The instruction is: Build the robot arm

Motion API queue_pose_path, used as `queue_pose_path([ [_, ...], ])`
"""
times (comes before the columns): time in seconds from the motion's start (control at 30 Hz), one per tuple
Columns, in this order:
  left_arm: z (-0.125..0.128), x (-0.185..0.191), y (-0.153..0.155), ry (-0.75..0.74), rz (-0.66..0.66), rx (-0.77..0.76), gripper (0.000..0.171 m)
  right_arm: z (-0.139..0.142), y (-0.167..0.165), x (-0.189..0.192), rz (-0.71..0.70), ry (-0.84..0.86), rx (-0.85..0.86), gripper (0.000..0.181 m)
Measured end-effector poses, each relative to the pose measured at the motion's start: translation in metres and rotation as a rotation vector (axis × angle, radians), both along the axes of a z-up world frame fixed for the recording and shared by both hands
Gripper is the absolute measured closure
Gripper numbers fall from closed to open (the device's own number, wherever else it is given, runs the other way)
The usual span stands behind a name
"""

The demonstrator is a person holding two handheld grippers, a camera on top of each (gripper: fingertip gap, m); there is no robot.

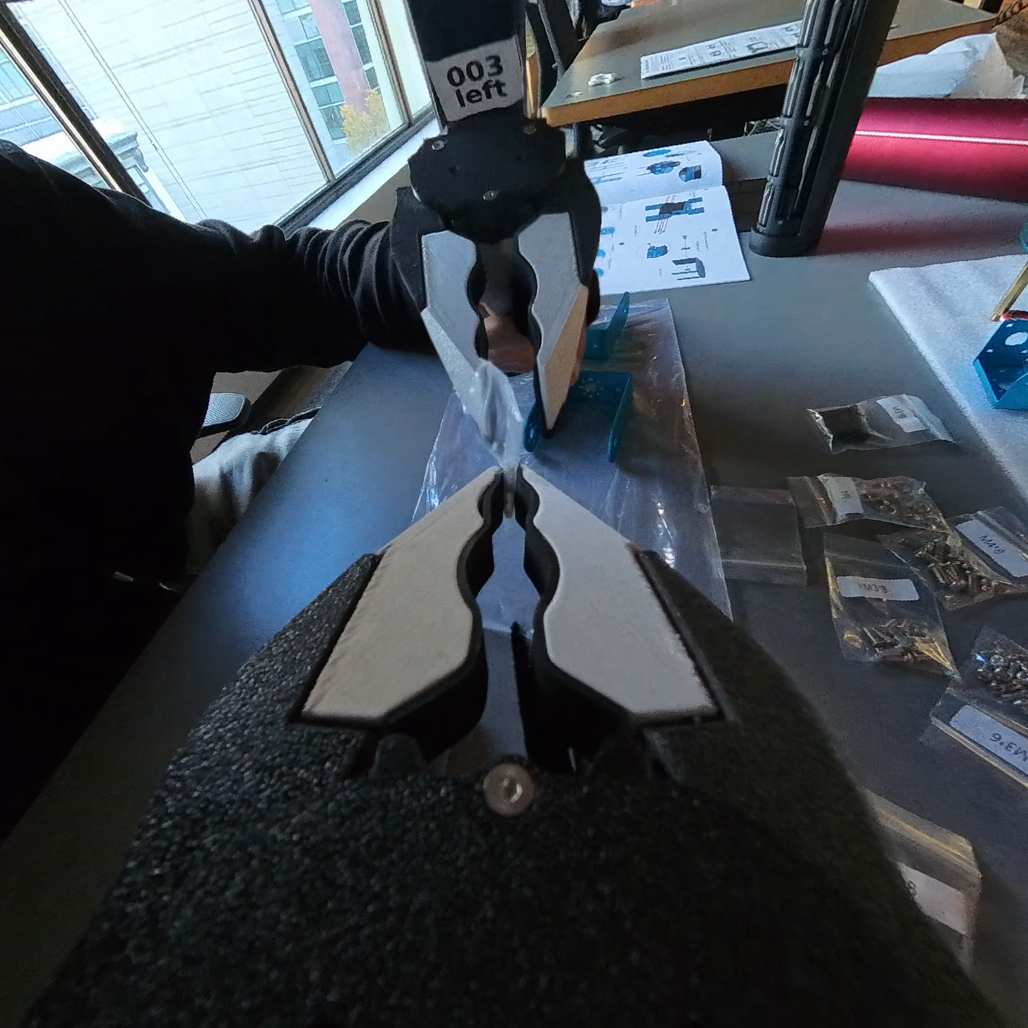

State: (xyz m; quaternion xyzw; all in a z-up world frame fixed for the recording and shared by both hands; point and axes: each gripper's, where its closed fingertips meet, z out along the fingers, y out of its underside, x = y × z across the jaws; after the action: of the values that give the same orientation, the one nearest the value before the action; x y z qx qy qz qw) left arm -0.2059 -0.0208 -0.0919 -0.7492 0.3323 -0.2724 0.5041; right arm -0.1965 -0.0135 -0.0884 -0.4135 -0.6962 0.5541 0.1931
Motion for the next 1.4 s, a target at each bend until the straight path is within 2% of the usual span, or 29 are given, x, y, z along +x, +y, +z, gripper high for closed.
queue_pose_path([
  [0.07,-0.005,0.0,0.004,0.024,0.021,0.002,0.158,-0.001,-0.002,0.0,0.005,-0.001,0.009,0.179],
  [0.13,-0.008,0.0,0.004,0.041,0.019,0.005,0.169,-0.001,-0.002,0.0,0.007,-0.004,0.011,0.179],
  [0.27,-0.004,-0.007,0.004,0.043,0.033,0.014,0.171,0.0,0.002,0.001,-0.004,-0.001,0.008,0.179],
  [0.4,-0.001,-0.009,0.003,0.03,0.032,0.019,0.171,0.001,0.004,0.001,-0.005,-0.002,-0.011,0.179],
  [0.6,0.003,-0.005,0.001,0.0,0.012,0.011,0.158,0.0,0.0,0.002,0.012,-0.015,-0.03,0.179],
  [0.73,0.0,-0.002,0.001,0.005,0.003,0.016,0.17,-0.002,-0.001,0.001,0.016,-0.019,-0.025,0.179],
  [0.83,-0.003,-0.002,-0.001,0.022,-0.006,0.015,0.171,-0.003,0.0,0.001,0.012,-0.024,-0.021,0.179],
  [1.07,-0.005,-0.003,-0.001,0.025,-0.004,-0.001,0.171,-0.002,0.002,0.001,0.01,-0.022,-0.033,0.18],
  [1.2,-0.01,0.0,-0.001,0.049,-0.003,-0.01,0.161,-0.002,-0.001,0.001,0.015,-0.02,-0.032,0.179],
  [1.4,-0.01,-0.002,0.0,0.057,0.003,-0.007,0.163,-0.002,0.002,0.001,0.011,-0.022,-0.034,0.179],
])
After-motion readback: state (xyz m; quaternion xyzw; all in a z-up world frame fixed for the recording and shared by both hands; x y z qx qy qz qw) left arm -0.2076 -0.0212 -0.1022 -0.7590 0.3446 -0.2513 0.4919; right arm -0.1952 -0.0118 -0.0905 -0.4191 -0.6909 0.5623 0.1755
